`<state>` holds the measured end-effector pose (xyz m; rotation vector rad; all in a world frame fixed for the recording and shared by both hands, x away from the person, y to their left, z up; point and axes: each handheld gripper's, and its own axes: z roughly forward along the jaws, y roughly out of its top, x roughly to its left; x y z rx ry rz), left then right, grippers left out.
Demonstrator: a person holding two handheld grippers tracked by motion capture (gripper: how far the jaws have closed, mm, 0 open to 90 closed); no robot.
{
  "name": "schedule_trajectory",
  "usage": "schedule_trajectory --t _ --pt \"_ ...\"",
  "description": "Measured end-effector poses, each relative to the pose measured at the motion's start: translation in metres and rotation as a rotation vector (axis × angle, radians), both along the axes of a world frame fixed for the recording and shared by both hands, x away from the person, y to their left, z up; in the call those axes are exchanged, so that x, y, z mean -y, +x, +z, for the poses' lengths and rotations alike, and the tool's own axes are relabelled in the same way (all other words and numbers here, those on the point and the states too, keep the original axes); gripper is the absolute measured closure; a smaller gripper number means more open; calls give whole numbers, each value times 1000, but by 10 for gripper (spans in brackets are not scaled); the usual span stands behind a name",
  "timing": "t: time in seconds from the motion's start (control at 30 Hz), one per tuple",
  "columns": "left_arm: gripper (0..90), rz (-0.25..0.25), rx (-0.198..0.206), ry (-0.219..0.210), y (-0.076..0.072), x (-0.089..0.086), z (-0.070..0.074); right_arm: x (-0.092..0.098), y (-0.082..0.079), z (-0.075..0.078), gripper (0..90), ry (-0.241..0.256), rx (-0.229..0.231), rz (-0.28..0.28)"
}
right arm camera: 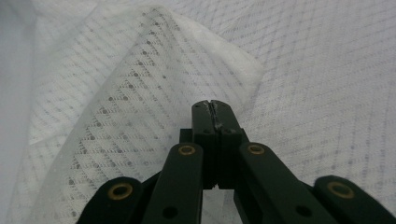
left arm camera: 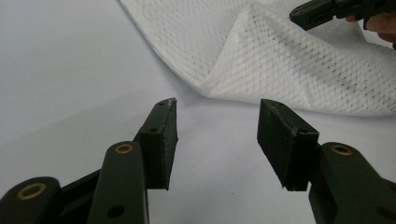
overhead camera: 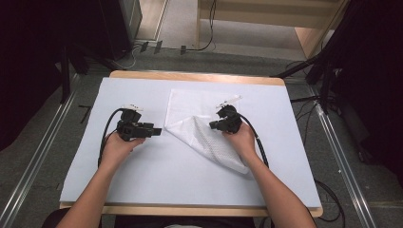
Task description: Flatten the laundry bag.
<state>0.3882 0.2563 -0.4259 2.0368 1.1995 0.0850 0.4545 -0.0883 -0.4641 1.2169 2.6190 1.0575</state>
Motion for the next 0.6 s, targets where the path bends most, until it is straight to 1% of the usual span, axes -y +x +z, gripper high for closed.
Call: schedule_trajectory --t 0.03,0.1,0.27,0.33,0.37,0.53,0.6 --pt "484 1 2 2 0 0 0 0 0 2 900 6 -15 7" --pt "484 0 6 -2 0 -1 1 0 -2 6 900 33 -16 15" --pt "483 7 13 -8 0 -5 4 -3 -14 26 900 83 37 42" --pt "483 10 18 -10 1 -7 5 -4 -20 32 900 91 56 59" --pt "483 17 21 -15 0 -8 6 -5 -21 33 900 97 54 60" --pt "483 28 32 -23 1 -14 10 -11 -32 41 900 103 77 93" --pt "482 32 34 -27 1 -17 11 -15 -39 47 900 116 84 110"
